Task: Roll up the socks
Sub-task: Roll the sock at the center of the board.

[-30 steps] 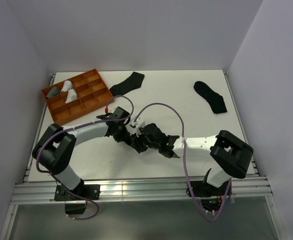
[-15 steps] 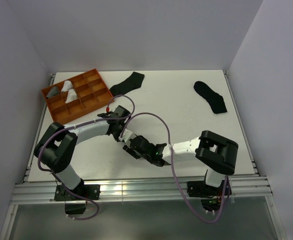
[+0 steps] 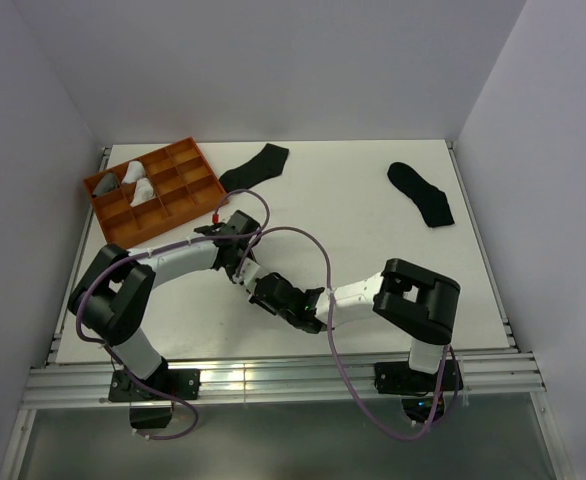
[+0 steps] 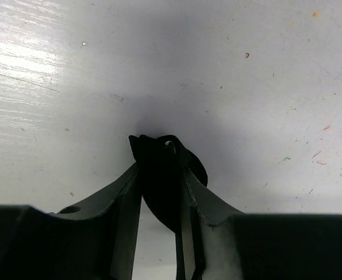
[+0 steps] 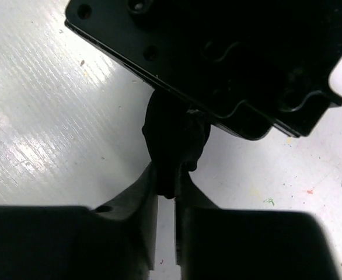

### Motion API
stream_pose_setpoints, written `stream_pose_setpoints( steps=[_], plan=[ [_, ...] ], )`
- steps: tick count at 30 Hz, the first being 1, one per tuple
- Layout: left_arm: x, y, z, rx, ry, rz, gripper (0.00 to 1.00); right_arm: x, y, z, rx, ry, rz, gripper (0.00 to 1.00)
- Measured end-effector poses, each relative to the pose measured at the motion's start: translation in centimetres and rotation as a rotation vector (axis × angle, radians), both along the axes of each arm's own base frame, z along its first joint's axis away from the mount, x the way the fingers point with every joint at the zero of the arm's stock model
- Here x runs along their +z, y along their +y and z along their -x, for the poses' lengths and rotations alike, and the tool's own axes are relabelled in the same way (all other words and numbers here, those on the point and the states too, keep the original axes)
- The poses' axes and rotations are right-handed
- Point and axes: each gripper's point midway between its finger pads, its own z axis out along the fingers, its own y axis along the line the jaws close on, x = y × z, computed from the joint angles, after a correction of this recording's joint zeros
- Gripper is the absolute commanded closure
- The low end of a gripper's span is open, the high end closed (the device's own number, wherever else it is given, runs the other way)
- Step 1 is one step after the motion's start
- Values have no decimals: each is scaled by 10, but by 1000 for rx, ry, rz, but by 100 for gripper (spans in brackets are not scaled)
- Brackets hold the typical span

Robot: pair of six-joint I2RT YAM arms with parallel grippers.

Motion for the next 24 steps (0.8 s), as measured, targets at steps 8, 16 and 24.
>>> stream_pose_setpoints(
  steps=[8,16,24],
  plan=[
    [-2,3,1,8,3,-5,40,1,5,1,13,45,-50,100],
    [6,17,11,90,-25,32,36,3,9,1,27,223,-205,100],
    [2,14,15,190,-39,129,39,4,10,1,24,395,-329,100]
  ],
)
